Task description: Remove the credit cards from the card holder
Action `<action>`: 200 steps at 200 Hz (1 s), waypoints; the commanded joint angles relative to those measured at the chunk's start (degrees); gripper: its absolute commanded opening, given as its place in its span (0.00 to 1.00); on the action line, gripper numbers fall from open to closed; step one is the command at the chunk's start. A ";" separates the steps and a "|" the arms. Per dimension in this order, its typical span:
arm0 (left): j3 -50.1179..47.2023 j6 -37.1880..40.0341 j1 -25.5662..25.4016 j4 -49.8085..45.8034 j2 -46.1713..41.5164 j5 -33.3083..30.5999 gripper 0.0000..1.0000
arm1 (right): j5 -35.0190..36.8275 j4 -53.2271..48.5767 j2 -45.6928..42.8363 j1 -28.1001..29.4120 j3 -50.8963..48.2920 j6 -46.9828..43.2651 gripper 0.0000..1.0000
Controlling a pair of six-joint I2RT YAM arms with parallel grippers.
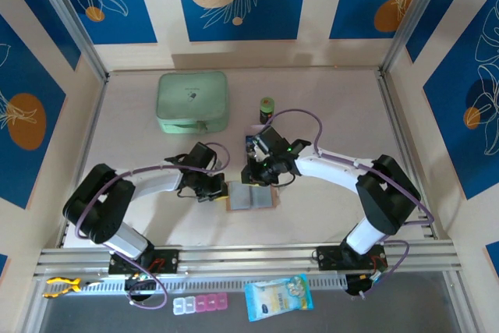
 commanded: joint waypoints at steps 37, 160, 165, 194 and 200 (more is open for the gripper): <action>1.52 0.41 -1.41 -1.50 -0.62 0.88 0.05 | -2.43 1.78 2.40 0.58 -0.63 1.89 0.28; 1.34 1.72 -1.51 -3.09 2.72 -1.87 0.04 | -5.27 3.58 6.63 1.14 -1.05 3.33 0.36; 1.49 1.80 -1.57 -3.30 2.72 -2.05 0.04 | -5.31 3.63 6.86 1.23 -1.01 3.30 0.36; 1.96 2.22 -1.58 -4.25 2.37 -2.76 0.04 | -5.74 4.15 8.11 1.37 -0.79 3.38 0.36; 2.04 2.25 -1.43 -4.38 2.39 -2.85 0.04 | -5.86 4.24 8.36 1.46 -0.68 3.42 0.36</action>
